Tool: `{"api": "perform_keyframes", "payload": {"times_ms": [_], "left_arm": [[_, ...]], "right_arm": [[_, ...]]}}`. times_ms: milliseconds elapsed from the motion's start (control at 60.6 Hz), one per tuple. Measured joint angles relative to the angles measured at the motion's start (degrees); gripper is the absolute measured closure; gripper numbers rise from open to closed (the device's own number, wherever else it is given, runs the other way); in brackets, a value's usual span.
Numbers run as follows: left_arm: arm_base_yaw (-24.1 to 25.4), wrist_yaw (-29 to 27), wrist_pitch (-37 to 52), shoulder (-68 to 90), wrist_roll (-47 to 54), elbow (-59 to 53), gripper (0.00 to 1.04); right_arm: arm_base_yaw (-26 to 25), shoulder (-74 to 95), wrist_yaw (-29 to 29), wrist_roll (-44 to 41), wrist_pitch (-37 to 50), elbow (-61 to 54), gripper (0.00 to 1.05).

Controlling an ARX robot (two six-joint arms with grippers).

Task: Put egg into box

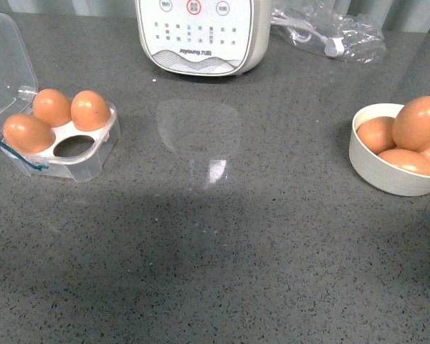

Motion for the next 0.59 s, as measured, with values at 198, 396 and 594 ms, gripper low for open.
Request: {"api": "perform_keyframes", "payload": {"times_ms": [198,396,594], "left_arm": [[0.0,0.0,0.0,0.0,0.0,0.0,0.07],[0.0,0.0,0.0,0.0,0.0,0.0,0.07],[0.0,0.0,0.0,0.0,0.0,0.0,0.07]], "right_arm": [[0.0,0.0,0.0,0.0,0.0,0.0,0.07],[0.0,0.0,0.0,0.0,0.0,0.0,0.07],[0.0,0.0,0.0,0.0,0.0,0.0,0.07]]}}
